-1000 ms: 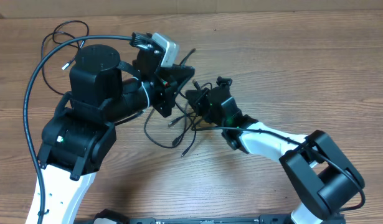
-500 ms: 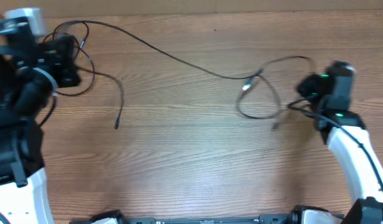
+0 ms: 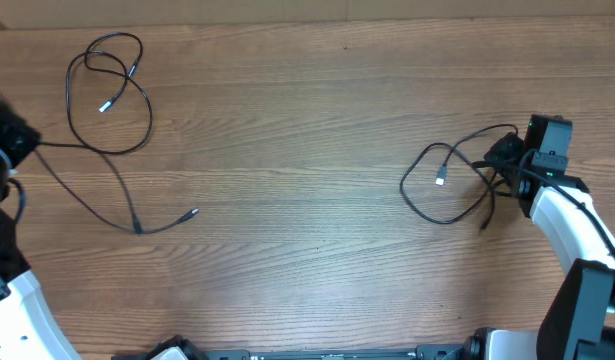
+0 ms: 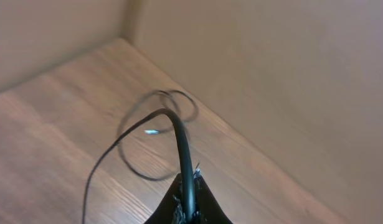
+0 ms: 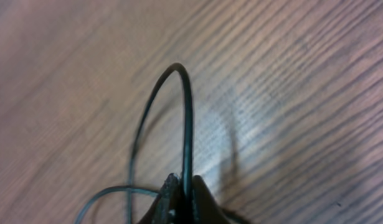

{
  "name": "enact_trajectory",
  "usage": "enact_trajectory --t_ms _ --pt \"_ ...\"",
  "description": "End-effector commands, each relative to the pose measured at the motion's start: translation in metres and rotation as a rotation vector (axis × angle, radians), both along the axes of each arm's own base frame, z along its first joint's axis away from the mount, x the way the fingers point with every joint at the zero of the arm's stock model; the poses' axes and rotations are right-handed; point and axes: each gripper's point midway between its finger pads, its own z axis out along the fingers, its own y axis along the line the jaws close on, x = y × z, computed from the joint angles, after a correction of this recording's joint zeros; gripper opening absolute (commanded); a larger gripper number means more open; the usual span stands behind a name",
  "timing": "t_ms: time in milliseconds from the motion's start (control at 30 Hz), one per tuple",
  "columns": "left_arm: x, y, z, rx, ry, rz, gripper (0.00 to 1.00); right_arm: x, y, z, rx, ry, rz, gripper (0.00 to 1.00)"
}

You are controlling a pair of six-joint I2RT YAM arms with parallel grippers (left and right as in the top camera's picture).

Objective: Untangle cables

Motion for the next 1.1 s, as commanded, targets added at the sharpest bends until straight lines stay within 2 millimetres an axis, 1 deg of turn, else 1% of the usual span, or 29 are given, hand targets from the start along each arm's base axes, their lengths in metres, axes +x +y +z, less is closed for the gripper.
enact_trajectory --t_ms 0,33,100,167,200,267,333,367,400,433,467,500,533,567,600,633,700,767,800,833,867,967,1000,1067 --pt "-0.008 0.034 0.012 0.001 -0.047 0.166 0.04 0.001 0.002 -0.001 0.000 0.014 0.017 0.19" --pt "-0.006 0.043 0.016 0.020 -0.061 0.182 0.05 -0.001 0.003 -0.002 0.002 0.023 0.017 0.26" --pt "-0.001 0.058 0.020 0.044 -0.083 0.216 0.04 -0.005 0.004 -0.005 0.007 0.042 0.018 0.32" --pt "0.005 0.072 0.021 0.056 -0.099 0.237 0.04 -0.008 0.005 -0.008 0.013 0.060 0.019 0.43" --pt "0.008 0.084 0.022 0.067 -0.107 0.261 0.04 -0.011 0.006 -0.009 0.017 0.071 0.020 0.48" --pt "0.007 0.106 0.022 0.097 -0.103 0.335 0.04 -0.014 0.007 -0.012 0.026 0.088 0.023 0.62" --pt "0.007 0.122 0.028 0.144 -0.102 0.373 0.04 -0.015 0.012 -0.013 0.048 0.091 0.037 0.67" --pt "0.009 0.131 0.037 0.199 -0.104 0.395 0.04 -0.015 0.018 -0.013 0.076 0.090 0.057 0.70" --pt "0.009 0.141 0.051 0.276 -0.101 0.418 0.04 -0.014 0.024 -0.013 0.104 0.084 0.077 0.76" --pt "0.005 0.150 0.064 0.323 -0.093 0.462 0.04 -0.012 0.031 -0.013 0.137 0.076 0.101 0.79" --pt "0.001 0.156 0.075 0.357 -0.087 0.498 0.04 -0.012 0.035 -0.012 0.158 0.071 0.116 0.80" --pt "0.000 0.159 0.081 0.373 -0.086 0.510 0.04 -0.012 0.037 -0.012 0.167 0.069 0.123 0.80" --pt "-0.001 0.163 0.093 0.402 -0.081 0.529 0.04 -0.011 0.040 -0.011 0.182 0.066 0.133 0.81" --pt "-0.002 0.166 0.100 0.423 -0.072 0.540 0.04 -0.011 0.042 -0.011 0.189 0.064 0.138 0.84" --pt "-0.003 0.170 0.103 0.439 -0.058 0.554 0.04 -0.011 0.045 -0.011 0.201 0.061 0.147 0.90" --pt "-0.006 0.176 0.102 0.459 -0.022 0.585 0.04 -0.011 0.046 -0.011 0.210 0.059 0.153 0.96" --pt "-0.017 0.188 0.091 0.448 0.031 0.681 0.04 -0.011 0.046 -0.011 0.210 0.063 0.152 1.00" --pt "-0.018 0.198 0.075 0.437 0.091 0.725 0.04 -0.013 0.047 -0.012 0.212 0.071 0.151 1.00" --pt "-0.019 0.199 0.074 0.435 0.096 0.730 0.04 -0.013 0.047 -0.012 0.212 0.071 0.152 1.00" --pt "-0.018 0.203 0.067 0.431 0.121 0.740 0.04 -0.014 0.047 -0.013 0.213 0.075 0.151 1.00" --pt "-0.017 0.203 0.063 0.428 0.130 0.740 0.04 -0.015 0.047 -0.013 0.214 0.079 0.151 1.00" --pt "-0.010 0.207 0.042 0.382 0.164 0.729 0.04 -0.019 0.049 -0.016 0.229 0.100 0.145 1.00" --pt "-0.005 0.208 0.033 0.361 0.176 0.711 0.04 -0.020 0.049 -0.016 0.231 0.103 0.146 1.00" --pt "0.020 0.204 0.000 0.285 0.221 0.585 0.04 -0.020 0.049 -0.016 0.232 0.103 0.146 1.00"
